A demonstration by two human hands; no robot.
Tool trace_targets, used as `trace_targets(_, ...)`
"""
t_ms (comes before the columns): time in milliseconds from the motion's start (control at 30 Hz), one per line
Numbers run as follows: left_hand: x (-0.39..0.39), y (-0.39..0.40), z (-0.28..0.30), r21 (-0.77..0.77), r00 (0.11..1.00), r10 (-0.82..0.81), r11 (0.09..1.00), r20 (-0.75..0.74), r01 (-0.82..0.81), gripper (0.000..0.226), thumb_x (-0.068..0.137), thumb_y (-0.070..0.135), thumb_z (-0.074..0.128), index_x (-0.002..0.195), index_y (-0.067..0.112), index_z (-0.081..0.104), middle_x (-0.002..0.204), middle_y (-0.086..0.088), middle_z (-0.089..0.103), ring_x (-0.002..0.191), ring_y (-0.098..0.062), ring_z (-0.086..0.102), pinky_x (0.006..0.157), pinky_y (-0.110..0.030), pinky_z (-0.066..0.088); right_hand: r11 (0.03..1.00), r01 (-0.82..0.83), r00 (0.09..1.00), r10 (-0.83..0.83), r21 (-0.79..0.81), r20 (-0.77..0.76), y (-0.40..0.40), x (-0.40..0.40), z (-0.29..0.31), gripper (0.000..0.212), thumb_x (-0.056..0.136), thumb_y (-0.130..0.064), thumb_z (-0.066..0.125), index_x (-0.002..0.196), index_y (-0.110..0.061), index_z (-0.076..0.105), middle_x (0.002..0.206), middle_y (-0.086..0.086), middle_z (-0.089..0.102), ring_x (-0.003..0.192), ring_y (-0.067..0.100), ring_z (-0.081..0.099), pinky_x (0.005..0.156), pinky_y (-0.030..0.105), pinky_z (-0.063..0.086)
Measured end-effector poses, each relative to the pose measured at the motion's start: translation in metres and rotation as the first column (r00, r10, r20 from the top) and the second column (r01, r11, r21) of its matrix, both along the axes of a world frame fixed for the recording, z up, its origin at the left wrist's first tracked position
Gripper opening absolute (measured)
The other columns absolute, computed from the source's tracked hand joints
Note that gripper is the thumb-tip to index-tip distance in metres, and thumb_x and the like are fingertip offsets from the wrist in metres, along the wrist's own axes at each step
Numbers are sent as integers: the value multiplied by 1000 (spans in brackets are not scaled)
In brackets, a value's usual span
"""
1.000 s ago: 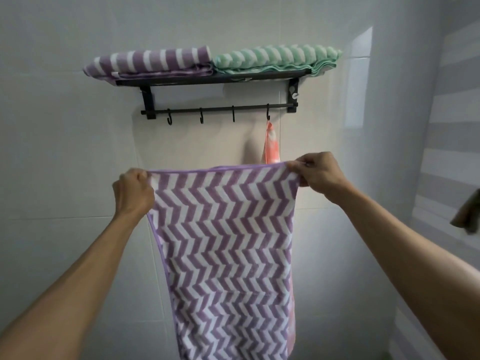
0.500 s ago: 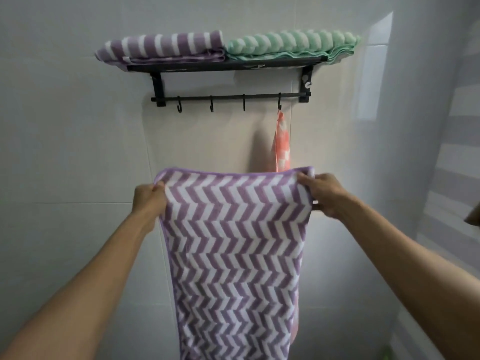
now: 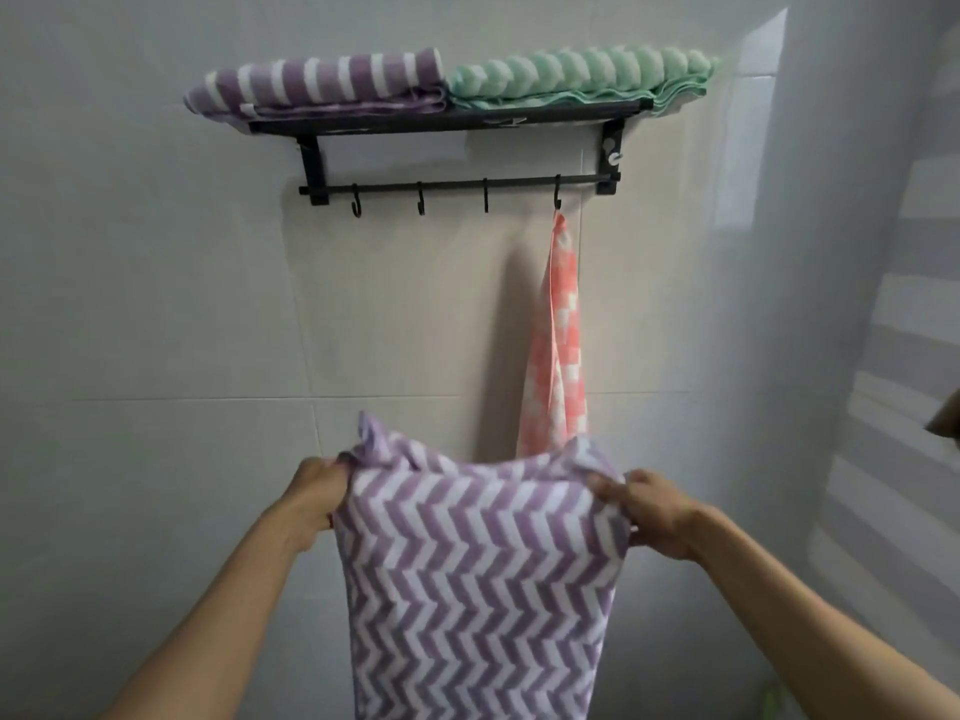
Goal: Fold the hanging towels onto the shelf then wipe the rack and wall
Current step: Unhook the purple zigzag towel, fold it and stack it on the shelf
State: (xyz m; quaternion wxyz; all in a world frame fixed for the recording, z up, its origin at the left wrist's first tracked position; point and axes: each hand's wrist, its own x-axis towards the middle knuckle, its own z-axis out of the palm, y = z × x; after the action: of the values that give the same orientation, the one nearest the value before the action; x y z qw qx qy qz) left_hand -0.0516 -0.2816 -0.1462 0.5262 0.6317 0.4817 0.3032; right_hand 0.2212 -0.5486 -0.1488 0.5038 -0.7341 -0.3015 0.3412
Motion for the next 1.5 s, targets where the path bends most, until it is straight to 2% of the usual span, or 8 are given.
trace_targets(167, -5, -3, 82, 80, 915, -157, 987, 370, 137, 32, 94, 40, 63, 100, 10, 71, 95, -4, 76, 84, -23, 69, 76, -35, 56, 928, 72, 969, 21, 364, -245, 13, 10, 76, 58, 93, -50, 63, 121, 1, 68, 110, 16, 76, 96, 30, 74, 94, 47, 55)
trace_targets(333, -27, -47, 4, 21, 975, -187, 982, 123, 186, 40, 83, 36, 75, 101, 1, 73, 100, -16, 76, 86, -30, 72, 77, -36, 57, 985, -142, 977, 156, 99, -145, -16, 12, 21, 93, 52, -51, 96, 126, -3, 65, 118, 14, 74, 107, 32, 72, 97, 52, 55)
trace_targets(533, -25, -24, 56, -24, 793, -206, 963, 573, 268, 47, 87, 35, 69, 117, -1, 67, 114, -16, 73, 97, -29, 72, 80, -39, 61, 906, -70, 947, 192, 418, -259, 3, 12, 54, 67, 74, -49, 80, 126, -8, 66, 123, 14, 72, 109, 30, 70, 98, 46, 52)
trace_targets(667, -49, -45, 12, -8, 945, -269, 961, 188, 275, 53, 74, 37, 80, 114, 4, 70, 106, -13, 76, 91, -28, 74, 75, -34, 59, 961, -258, 953, 270, 97, -137, -8, -2, 6, 74, 65, -36, 94, 127, -12, 63, 121, 10, 73, 113, 33, 69, 105, 57, 48)
trace_targets(900, -46, -23, 36, 11, 787, -247, 956, 565, 293, 59, 76, 37, 79, 123, 3, 65, 123, -18, 69, 101, -28, 72, 81, -40, 61, 907, -69, 931, 208, 415, -300, 14, 0, 39, 80, 64, -50, 85, 125, -2, 66, 126, 21, 69, 112, 36, 69, 98, 50, 53)
trace_targets(1100, -60, -48, -24, -74, 948, -239, 963, 211, 259, 75, 55, 45, 92, 113, 3, 70, 103, -13, 76, 88, -27, 75, 71, -37, 62, 973, -223, 960, 231, 66, -161, -4, 0, -14, 111, 25, -51, 102, 117, 3, 69, 117, 16, 74, 107, 33, 71, 101, 51, 53)
trace_targets(1267, -57, -22, 10, -101, 826, -172, 959, 537, 265, 67, 65, 39, 88, 116, 1, 68, 116, -18, 72, 100, -30, 72, 82, -43, 60, 918, -61, 910, 212, 392, -356, 11, 0, -1, 58, 73, -44, 78, 119, -9, 70, 117, 10, 72, 103, 26, 69, 91, 39, 57)
trace_targets(1500, -61, -23, 0, -135, 855, -106, 970, 508, 200, 55, 77, 21, 77, 122, -7, 63, 117, -26, 67, 84, -28, 73, 72, -42, 62, 959, -155, 946, 214, 239, -245, 10, -6, -6, 58, 69, -35, 85, 115, -1, 71, 124, 17, 70, 104, 28, 72, 95, 42, 58)
